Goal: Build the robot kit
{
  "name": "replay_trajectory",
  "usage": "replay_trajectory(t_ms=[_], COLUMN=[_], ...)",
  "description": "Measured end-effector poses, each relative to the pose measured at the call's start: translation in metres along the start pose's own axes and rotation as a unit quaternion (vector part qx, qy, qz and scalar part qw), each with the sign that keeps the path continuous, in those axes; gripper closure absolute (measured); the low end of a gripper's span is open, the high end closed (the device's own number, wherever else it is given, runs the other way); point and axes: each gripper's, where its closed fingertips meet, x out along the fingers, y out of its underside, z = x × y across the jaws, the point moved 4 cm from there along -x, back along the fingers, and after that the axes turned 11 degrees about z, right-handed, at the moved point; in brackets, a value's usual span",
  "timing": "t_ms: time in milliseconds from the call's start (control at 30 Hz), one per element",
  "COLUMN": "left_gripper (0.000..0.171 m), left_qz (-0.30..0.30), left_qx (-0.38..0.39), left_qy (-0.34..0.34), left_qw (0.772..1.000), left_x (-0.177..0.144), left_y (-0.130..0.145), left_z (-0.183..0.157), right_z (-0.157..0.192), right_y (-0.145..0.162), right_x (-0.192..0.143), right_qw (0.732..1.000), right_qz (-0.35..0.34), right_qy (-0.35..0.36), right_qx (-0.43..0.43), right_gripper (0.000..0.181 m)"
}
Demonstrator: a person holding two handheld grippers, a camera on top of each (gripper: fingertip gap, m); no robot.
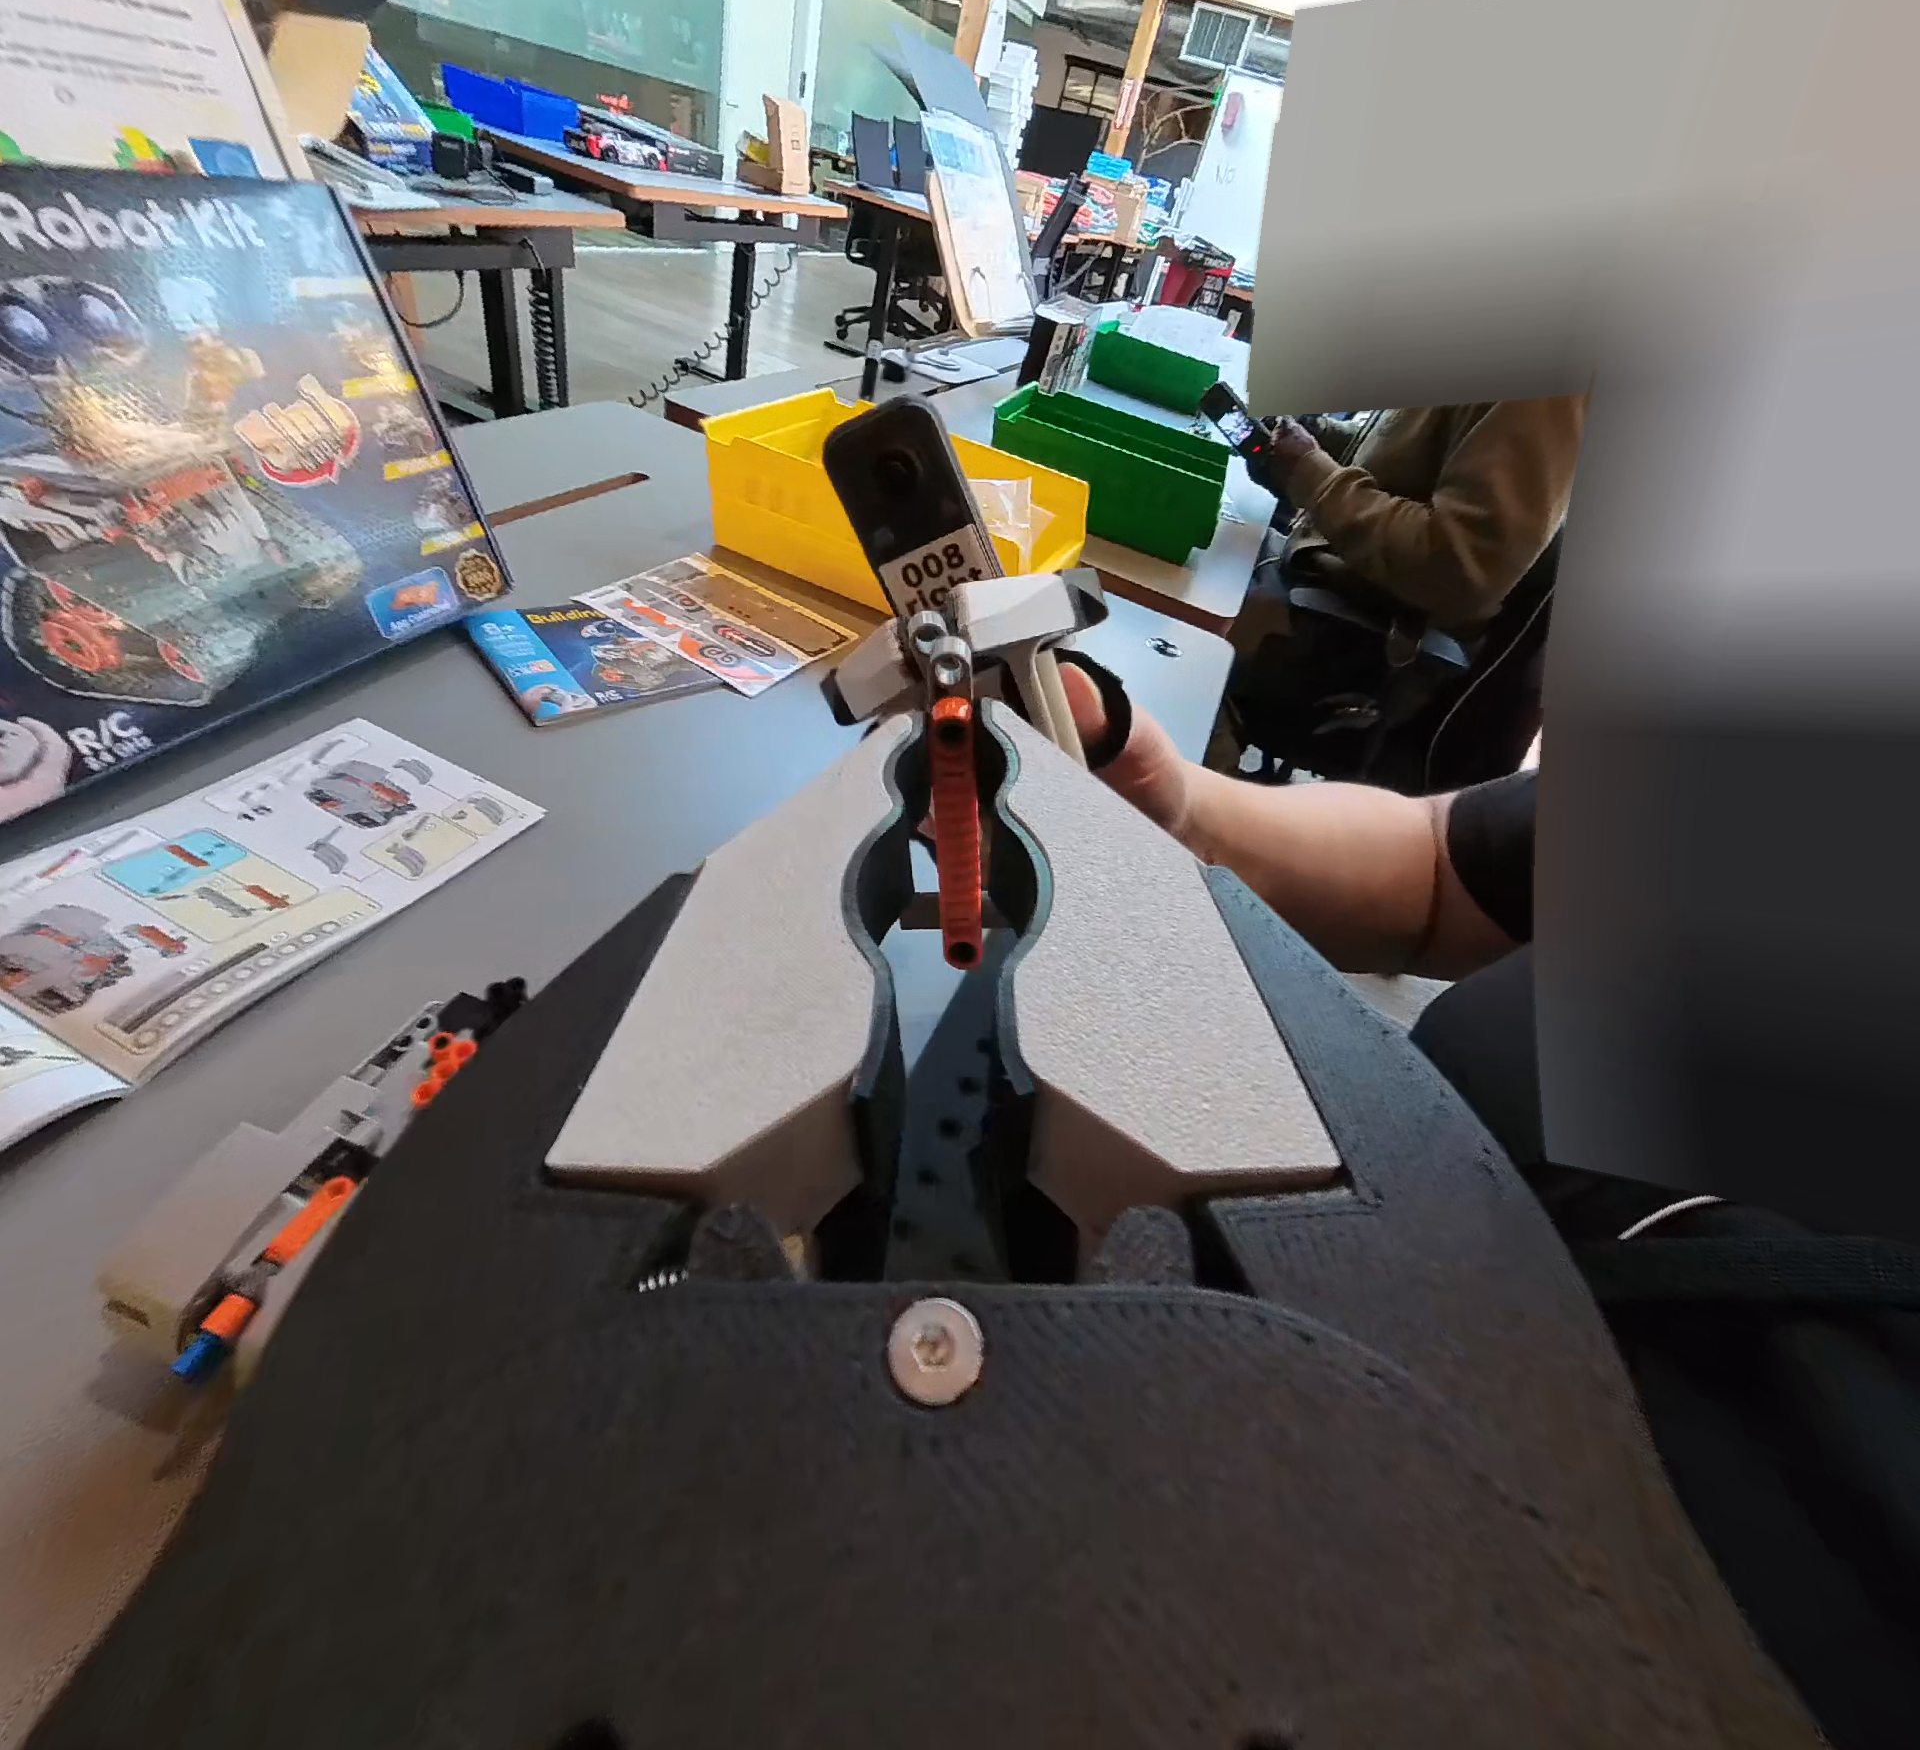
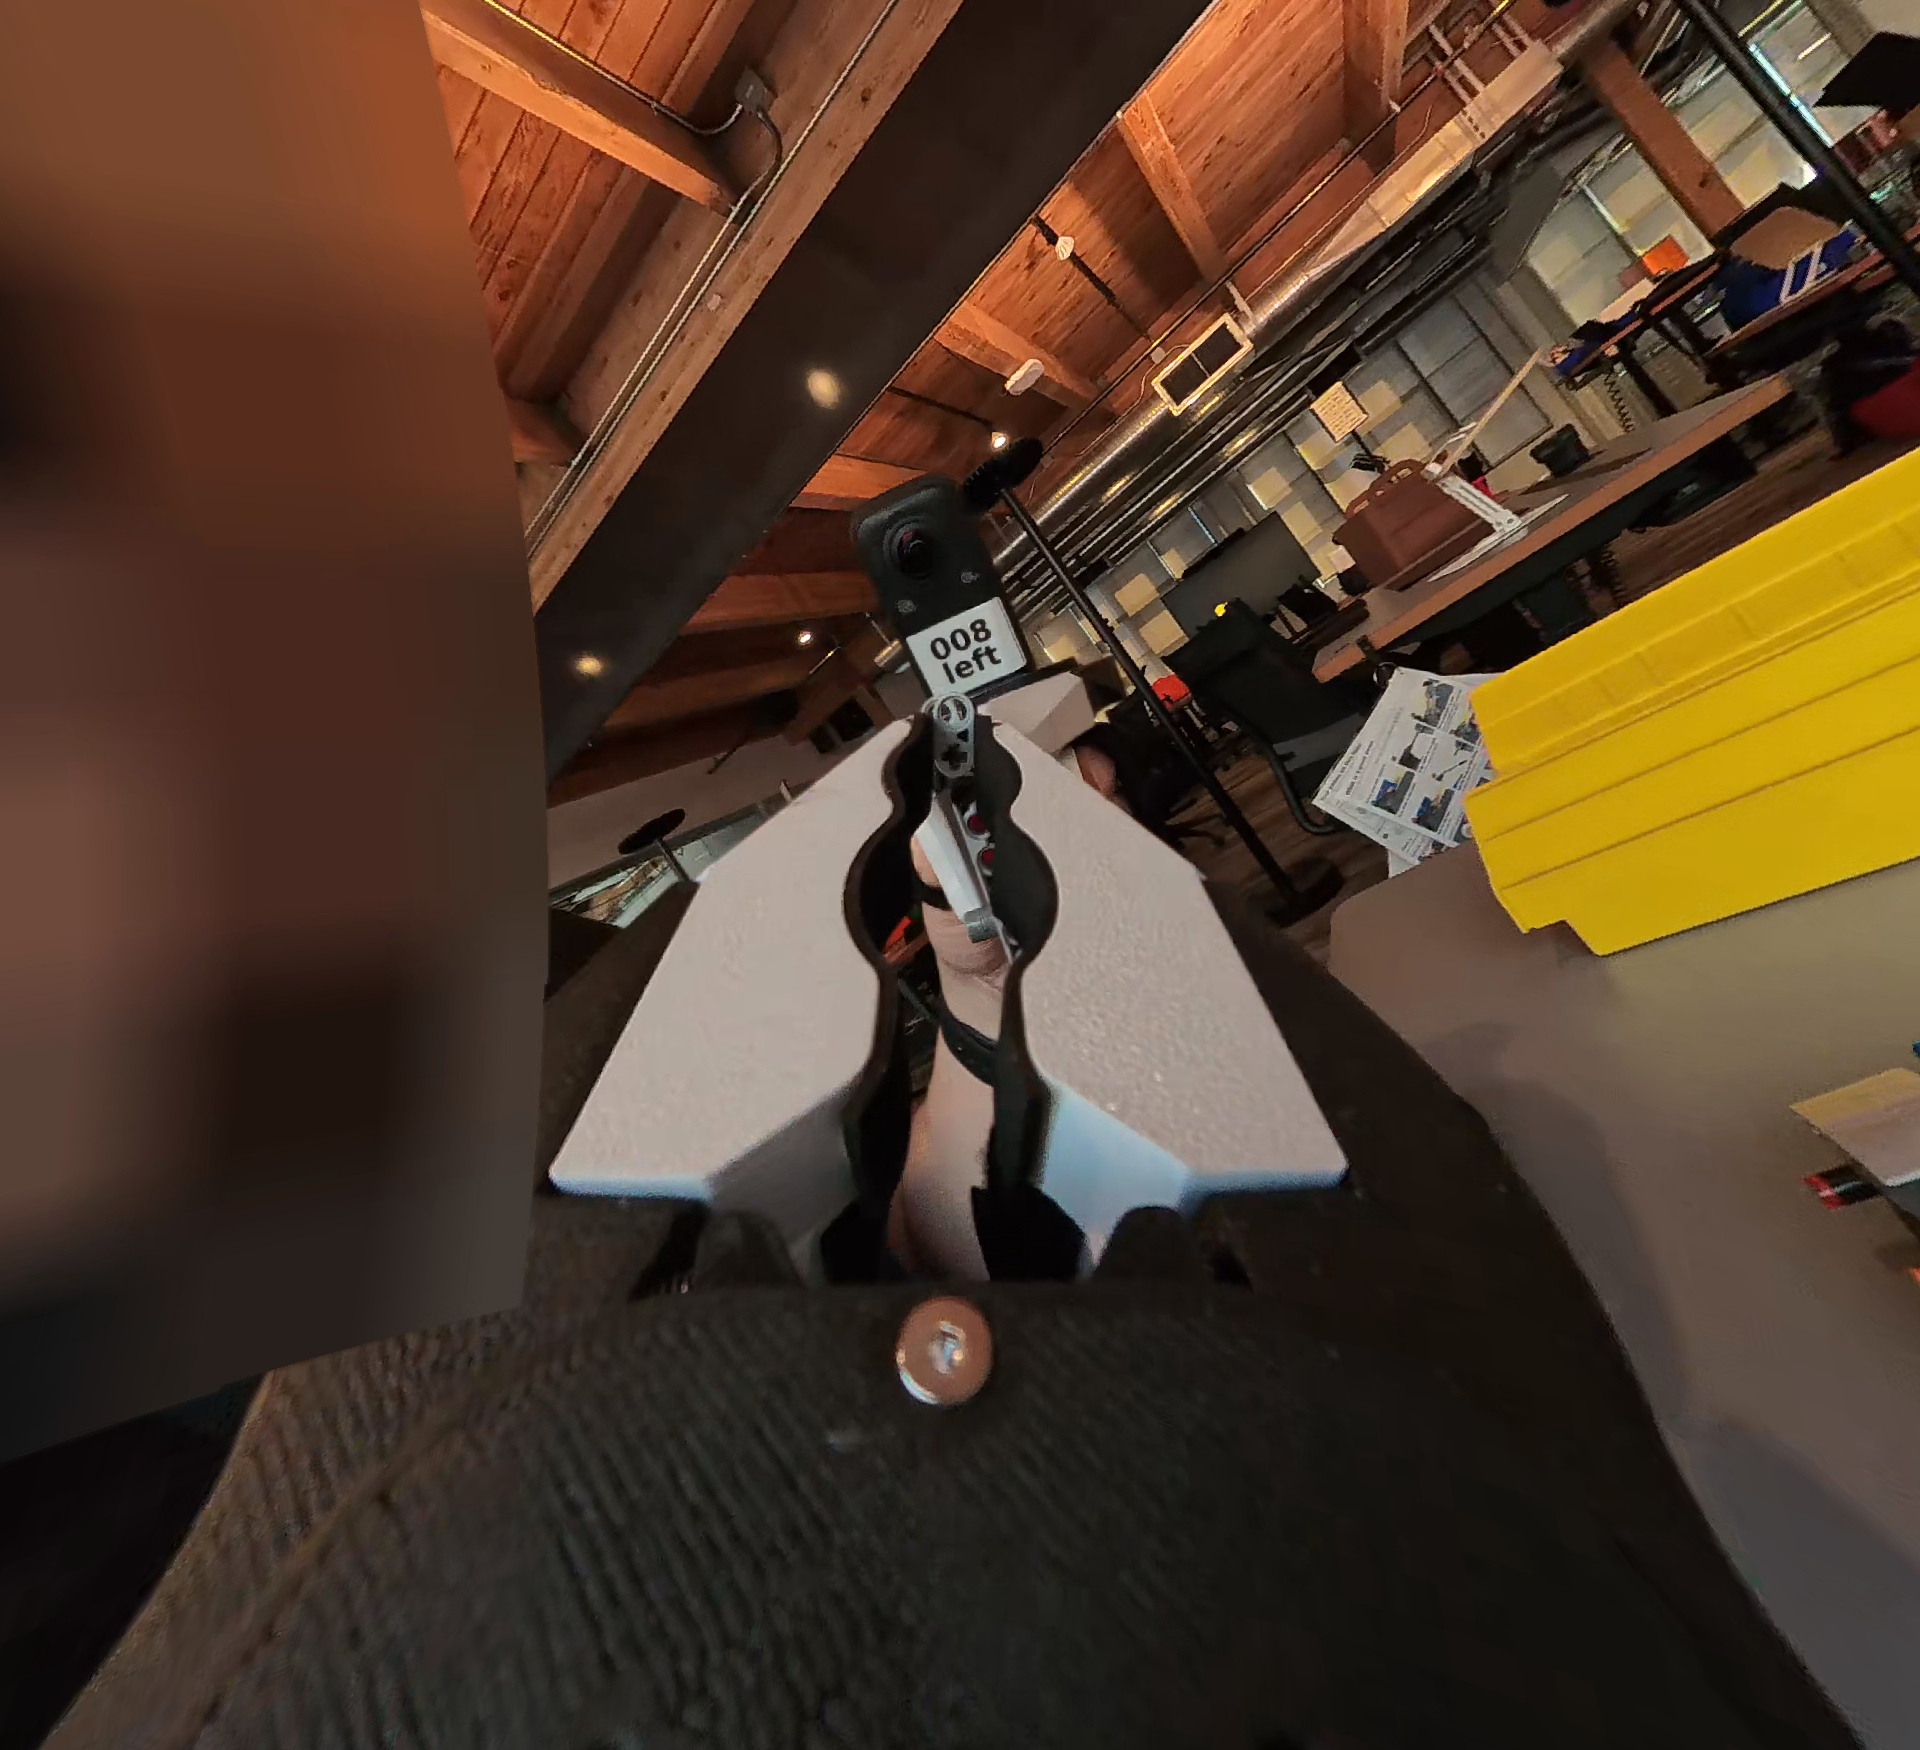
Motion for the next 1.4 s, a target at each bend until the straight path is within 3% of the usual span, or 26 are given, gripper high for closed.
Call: replay_trajectory(t_ms=[33, 233, 567, 700, 933, 1167, 1400], left_gripper=[0.166, 0.166, 0.166, 0.166, 0.166, 0.166, 0.166], left_qz=[0.0, -0.006, 0.0, 0.022, 0.03, 0.006, 0.008], left_qx=[-0.009, -0.037, -0.012, 0.013, -0.026, -0.042, -0.03], left_qy=[0.004, 0.017, -0.014, -0.038, 0.022, 0.007, -0.022], left_qw=[1.0, 0.999, 1.0, 0.999, 0.999, 0.999, 0.999], left_x=[0.0, 0.002, 0.003, 0.002, -0.001, -0.001, -0.001], left_y=[0.0, -0.001, -0.002, 0.001, 0.007, 0.009, 0.008], left_z=[0.001, 0.002, -0.003, -0.002, -0.002, 0.007, 0.008], right_z=[0.0, 0.001, 0.003, 0.0, 0.002, -0.005, -0.005], right_y=[0.0, -0.001, 0.001, 0.003, 0.006, 0.006, 0.006], right_x=[0.0, -0.001, -0.002, -0.001, 0.002, 0.002, 0.002], right_qw=[1.0, 1.0, 0.999, 1.0, 0.999, 0.999, 0.995], right_qz=[-0.003, -0.015, -0.037, -0.018, 0.04, -0.012, -0.041], right_qy=[0.005, 0.013, -0.01, 0.0, 0.019, 0.04, 0.079], right_qx=[-0.004, -0.022, -0.03, -0.017, -0.027, -0.004, -0.055], right_gripper=[0.177, 0.176, 0.177, 0.176, 0.177, 0.176, 0.177])
